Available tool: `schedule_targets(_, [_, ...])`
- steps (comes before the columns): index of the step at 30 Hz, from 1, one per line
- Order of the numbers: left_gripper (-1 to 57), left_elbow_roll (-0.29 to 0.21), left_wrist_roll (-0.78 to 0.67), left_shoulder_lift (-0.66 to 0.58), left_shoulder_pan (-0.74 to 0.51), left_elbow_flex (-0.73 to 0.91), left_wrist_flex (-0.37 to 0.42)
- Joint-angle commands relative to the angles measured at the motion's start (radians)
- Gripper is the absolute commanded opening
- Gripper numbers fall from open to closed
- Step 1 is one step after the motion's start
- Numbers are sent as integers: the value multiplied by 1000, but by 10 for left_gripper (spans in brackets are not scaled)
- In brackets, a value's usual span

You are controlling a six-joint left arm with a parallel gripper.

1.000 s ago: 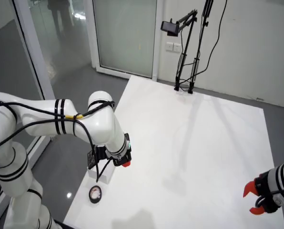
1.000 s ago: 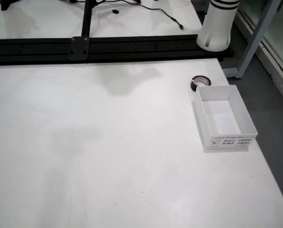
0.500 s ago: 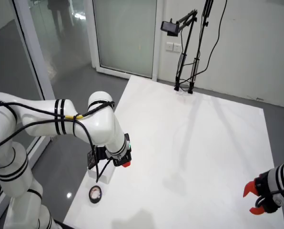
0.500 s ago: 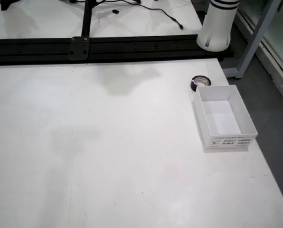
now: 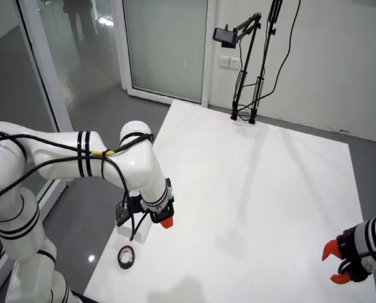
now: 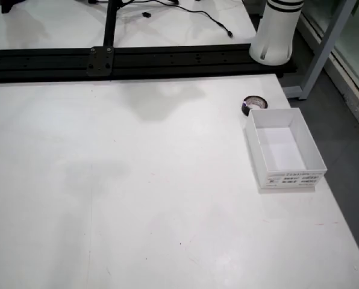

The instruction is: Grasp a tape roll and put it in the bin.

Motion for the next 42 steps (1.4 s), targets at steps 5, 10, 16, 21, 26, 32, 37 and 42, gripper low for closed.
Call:
schedule_targets(5, [137, -132, -61, 141, 93, 37, 34])
schedule_targets(10, [168, -132, -61, 185, 125, 43, 43])
schedule_targets(16, [191, -136, -61, 266, 151, 46, 45])
schedule_targets(21, [196, -135, -61, 335, 172, 51, 45])
schedule_targets(26, [193, -116, -59, 388, 204, 54, 45])
schedule_targets(32, [192, -103, -56, 434, 246, 61, 45])
schedule_targets(37, [191, -103, -50, 464, 269, 69, 49])
schedule_targets(42, [191, -100, -30, 498, 283, 75, 62])
